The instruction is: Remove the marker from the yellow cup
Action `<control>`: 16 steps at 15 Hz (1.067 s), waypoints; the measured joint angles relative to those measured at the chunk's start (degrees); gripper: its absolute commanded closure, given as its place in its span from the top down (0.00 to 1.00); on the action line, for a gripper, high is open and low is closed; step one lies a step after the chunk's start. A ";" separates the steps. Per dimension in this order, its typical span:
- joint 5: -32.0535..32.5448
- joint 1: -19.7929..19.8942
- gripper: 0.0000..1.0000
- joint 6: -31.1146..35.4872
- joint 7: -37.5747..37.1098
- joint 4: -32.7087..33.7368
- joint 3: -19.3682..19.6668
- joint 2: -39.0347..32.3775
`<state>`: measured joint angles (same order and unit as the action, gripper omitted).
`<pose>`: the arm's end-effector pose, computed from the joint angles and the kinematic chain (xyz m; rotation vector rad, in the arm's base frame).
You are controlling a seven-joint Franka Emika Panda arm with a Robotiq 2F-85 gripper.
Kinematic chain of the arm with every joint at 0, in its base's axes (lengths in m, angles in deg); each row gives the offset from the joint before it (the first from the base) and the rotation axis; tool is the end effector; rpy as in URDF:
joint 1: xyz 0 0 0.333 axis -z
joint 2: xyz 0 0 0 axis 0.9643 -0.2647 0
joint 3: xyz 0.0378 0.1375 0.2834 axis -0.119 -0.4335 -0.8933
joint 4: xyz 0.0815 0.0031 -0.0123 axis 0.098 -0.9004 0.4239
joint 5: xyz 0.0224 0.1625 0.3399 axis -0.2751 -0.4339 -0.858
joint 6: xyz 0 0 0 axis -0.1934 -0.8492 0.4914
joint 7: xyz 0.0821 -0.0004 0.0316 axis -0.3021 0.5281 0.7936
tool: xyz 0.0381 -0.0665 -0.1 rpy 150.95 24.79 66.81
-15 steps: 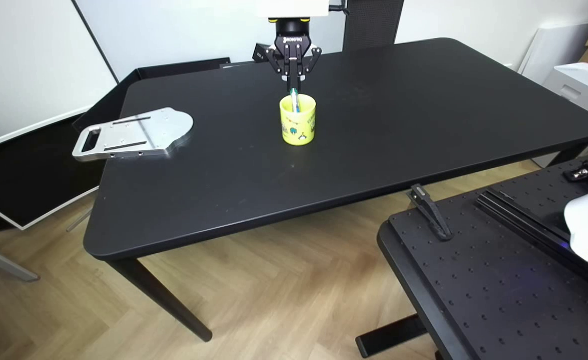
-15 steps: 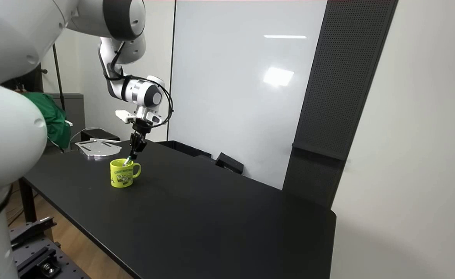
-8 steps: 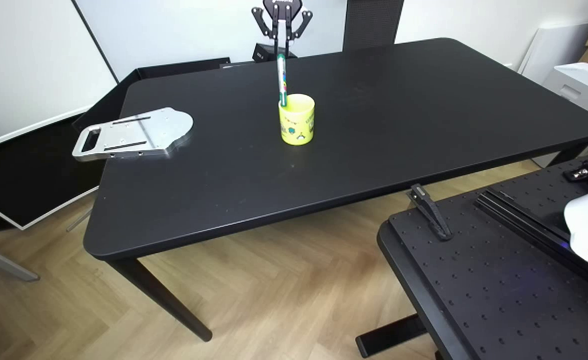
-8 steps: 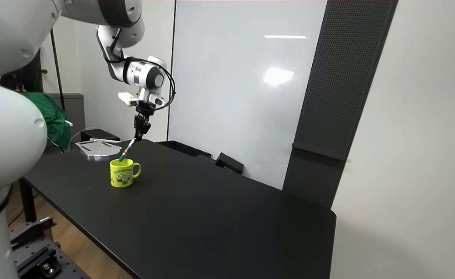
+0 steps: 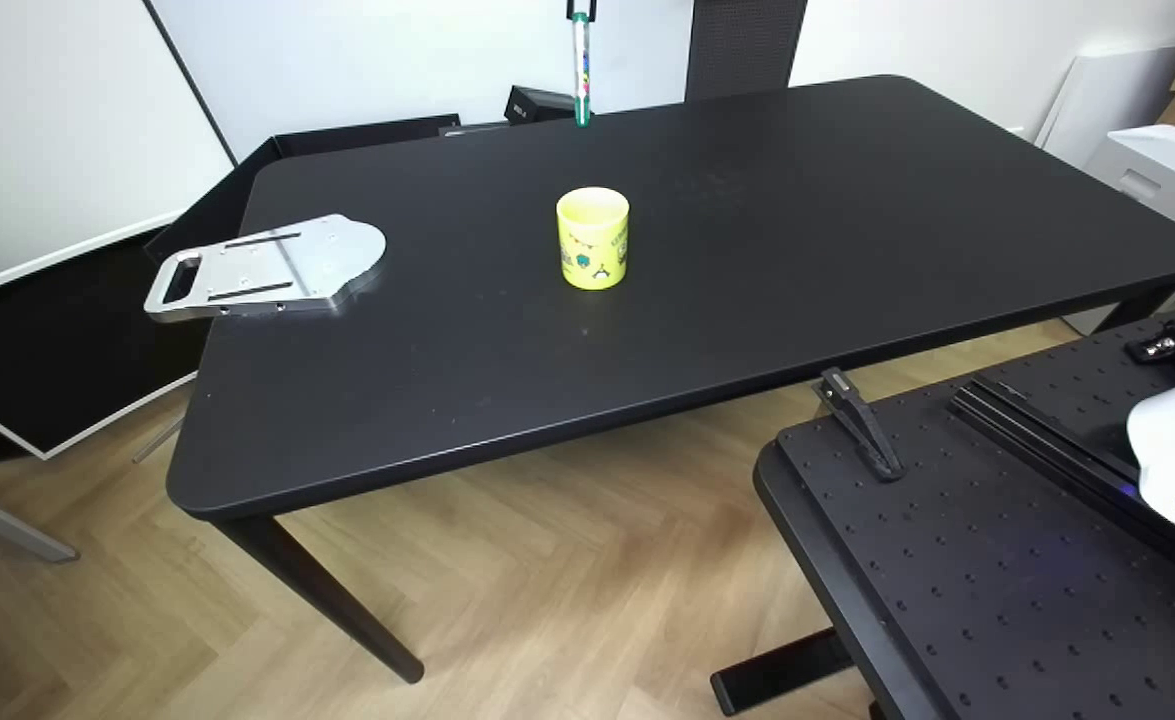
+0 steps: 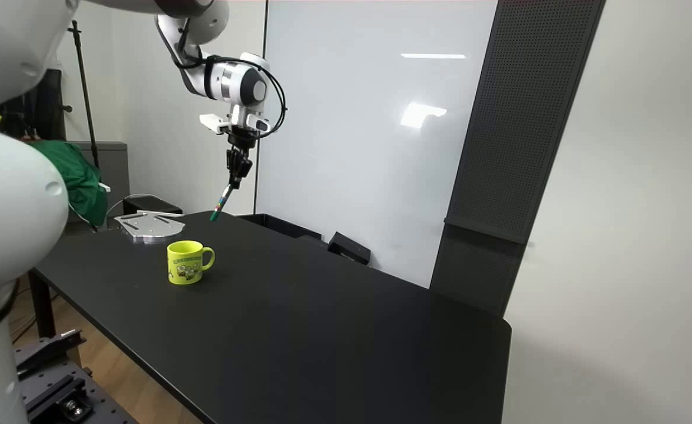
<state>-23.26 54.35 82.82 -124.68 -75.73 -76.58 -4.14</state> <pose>0.6221 0.3031 0.3558 -2.9524 0.5777 0.0968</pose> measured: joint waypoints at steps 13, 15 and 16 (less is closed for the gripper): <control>-2.12 9.84 0.05 -2.90 3.51 7.56 4.05 -11.97; -2.27 11.07 0.05 -4.05 3.51 9.03 4.86 -15.01; -2.40 11.65 0.05 -4.76 3.51 9.89 5.24 -16.61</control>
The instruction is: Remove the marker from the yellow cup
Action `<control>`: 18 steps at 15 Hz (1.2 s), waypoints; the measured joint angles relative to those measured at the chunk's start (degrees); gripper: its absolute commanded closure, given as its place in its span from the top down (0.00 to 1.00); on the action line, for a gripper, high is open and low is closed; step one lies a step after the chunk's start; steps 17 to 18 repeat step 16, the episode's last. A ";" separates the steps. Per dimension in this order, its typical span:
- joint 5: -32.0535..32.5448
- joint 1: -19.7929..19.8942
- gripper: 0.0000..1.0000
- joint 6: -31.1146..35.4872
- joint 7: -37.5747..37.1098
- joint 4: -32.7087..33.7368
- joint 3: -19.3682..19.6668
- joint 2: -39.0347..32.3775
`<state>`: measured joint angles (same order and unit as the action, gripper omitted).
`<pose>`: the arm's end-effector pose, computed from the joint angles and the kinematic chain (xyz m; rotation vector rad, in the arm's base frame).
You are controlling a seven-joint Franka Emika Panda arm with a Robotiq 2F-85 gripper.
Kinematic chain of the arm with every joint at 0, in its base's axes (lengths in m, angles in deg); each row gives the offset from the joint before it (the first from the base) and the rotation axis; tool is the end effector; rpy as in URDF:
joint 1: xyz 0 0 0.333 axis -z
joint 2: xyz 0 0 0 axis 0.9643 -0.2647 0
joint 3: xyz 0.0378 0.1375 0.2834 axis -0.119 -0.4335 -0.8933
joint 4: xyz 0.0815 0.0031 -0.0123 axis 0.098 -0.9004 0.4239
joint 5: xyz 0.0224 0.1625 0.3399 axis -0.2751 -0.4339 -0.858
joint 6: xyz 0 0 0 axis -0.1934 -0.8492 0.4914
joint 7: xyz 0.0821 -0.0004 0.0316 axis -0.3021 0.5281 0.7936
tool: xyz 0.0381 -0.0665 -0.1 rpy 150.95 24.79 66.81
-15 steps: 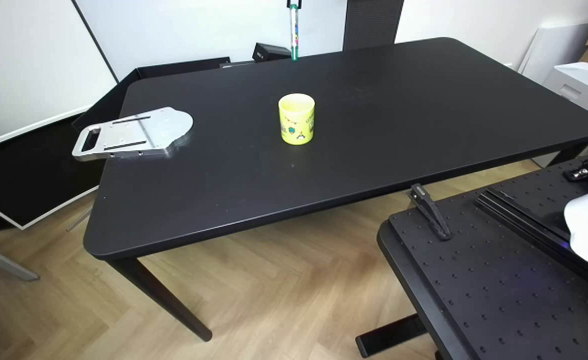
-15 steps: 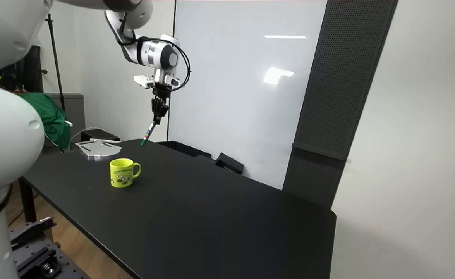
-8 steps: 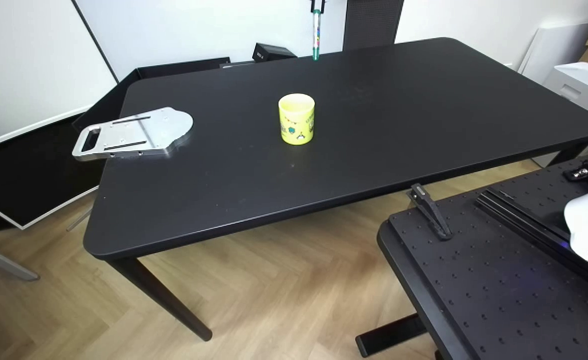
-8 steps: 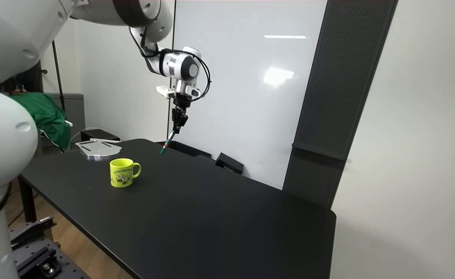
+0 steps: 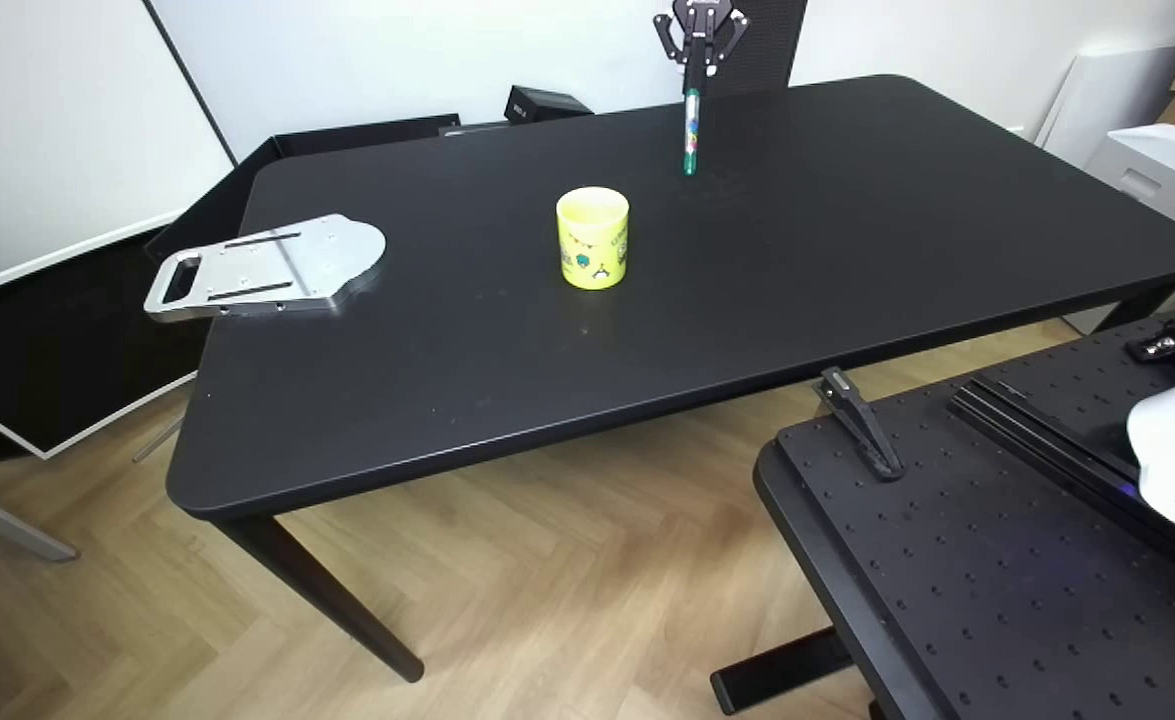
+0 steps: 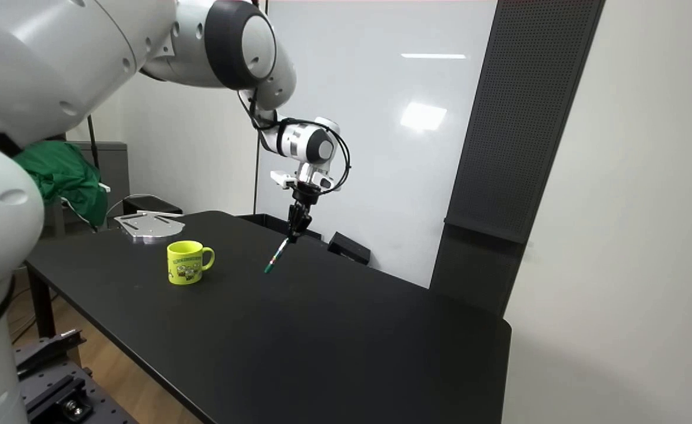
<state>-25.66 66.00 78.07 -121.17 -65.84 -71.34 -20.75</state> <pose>0.6982 0.1259 0.2199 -2.9241 0.9516 0.3390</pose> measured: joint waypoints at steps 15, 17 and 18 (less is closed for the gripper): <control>2.76 -5.25 1.00 11.77 1.19 6.90 0.64 2.54; 2.75 -5.43 1.00 11.45 1.19 6.88 0.64 2.70; 2.75 -5.43 1.00 11.45 1.19 6.88 0.64 2.70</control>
